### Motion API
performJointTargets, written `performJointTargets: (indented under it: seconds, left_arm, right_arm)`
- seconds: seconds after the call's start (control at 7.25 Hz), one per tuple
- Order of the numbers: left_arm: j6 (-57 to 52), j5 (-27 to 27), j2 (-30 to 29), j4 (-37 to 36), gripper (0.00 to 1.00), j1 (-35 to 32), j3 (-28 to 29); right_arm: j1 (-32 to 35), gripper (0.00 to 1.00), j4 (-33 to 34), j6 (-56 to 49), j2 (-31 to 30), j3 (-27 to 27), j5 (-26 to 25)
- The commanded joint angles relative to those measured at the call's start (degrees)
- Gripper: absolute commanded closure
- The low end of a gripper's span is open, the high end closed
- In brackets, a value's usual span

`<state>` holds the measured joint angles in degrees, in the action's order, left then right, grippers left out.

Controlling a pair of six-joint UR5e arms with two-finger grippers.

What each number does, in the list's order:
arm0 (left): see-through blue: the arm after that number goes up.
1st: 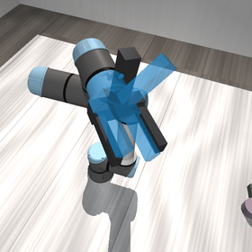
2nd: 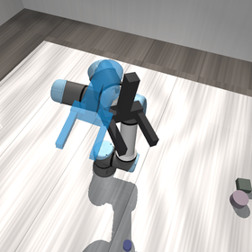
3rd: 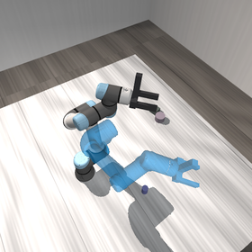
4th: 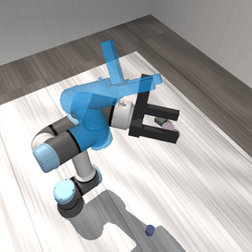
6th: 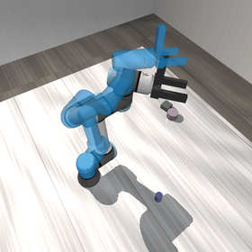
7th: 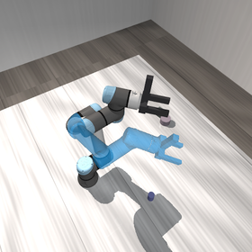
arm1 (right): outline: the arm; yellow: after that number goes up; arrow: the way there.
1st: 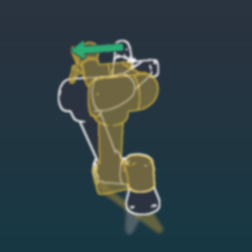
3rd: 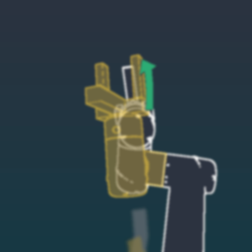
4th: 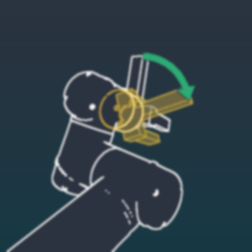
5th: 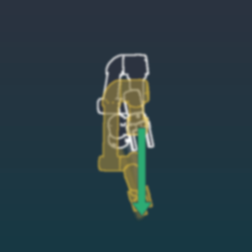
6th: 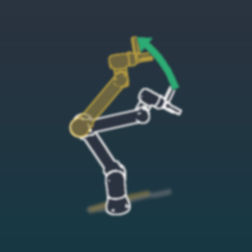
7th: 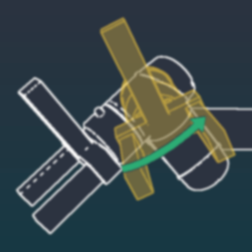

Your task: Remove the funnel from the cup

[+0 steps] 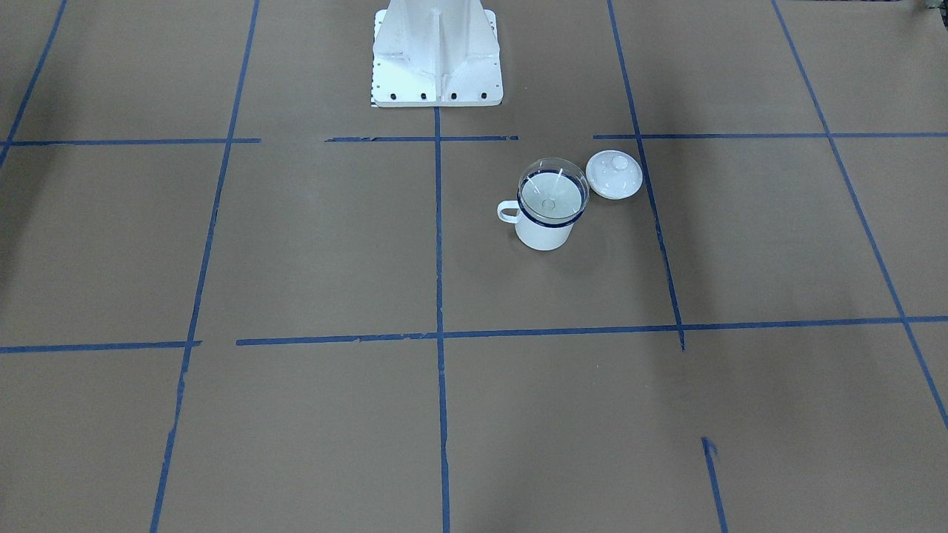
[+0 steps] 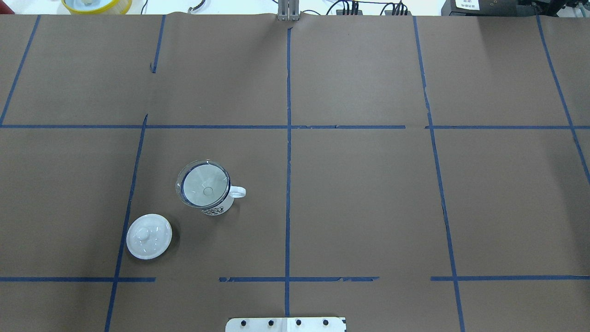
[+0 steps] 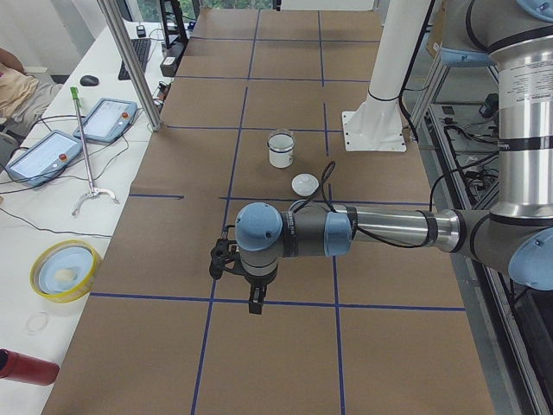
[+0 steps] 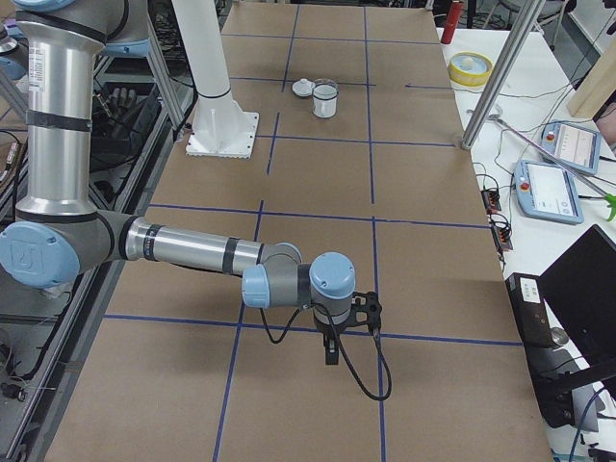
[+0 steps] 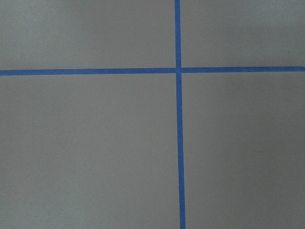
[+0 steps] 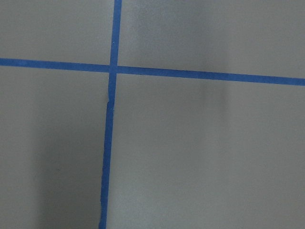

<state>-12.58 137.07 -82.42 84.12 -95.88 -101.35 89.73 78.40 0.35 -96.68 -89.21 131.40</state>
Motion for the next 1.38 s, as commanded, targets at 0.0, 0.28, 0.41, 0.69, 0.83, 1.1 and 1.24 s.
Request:
performJointTargets:
  seconds: [0.0, 0.28, 0.41, 0.69, 0.83, 1.1, 1.24]
  left_arm:
    - [-1.8, 0.1, 0.1, -0.1, 0.00, -0.1, -0.5]
    - [-1.7, 1.3, -0.1, -0.1, 0.00, -0.4, -1.0]
    - [-1.7, 1.3, -0.3, 0.0, 0.00, -0.3, -0.8]
    - [-1.7, 1.3, -0.5, 0.3, 0.00, -0.3, -1.1]
    - [-1.7, 1.4, -0.5, 0.3, 0.00, -0.3, -1.4]
    - [-1.3, 1.4, -0.8, 0.4, 0.00, -0.3, -2.1]
    - [-1.3, 1.4, -0.8, 0.4, 0.00, -0.3, -2.7]
  right_arm:
    - [0.0, 0.00, 0.0, 0.0, 0.0, 0.0, 0.0]
    - [0.0, 0.00, 0.0, 0.0, 0.0, 0.0, 0.0]
    - [0.0, 0.00, 0.0, 0.0, 0.0, 0.0, -0.1]
    - [0.0, 0.00, 0.0, 0.0, 0.0, 0.0, 0.0]
    - [0.0, 0.00, 0.0, 0.0, 0.0, 0.0, -0.1]
    - [0.0, 0.00, 0.0, 0.0, 0.0, 0.0, 0.0]
    - [0.0, 0.00, 0.0, 0.0, 0.0, 0.0, 0.0]
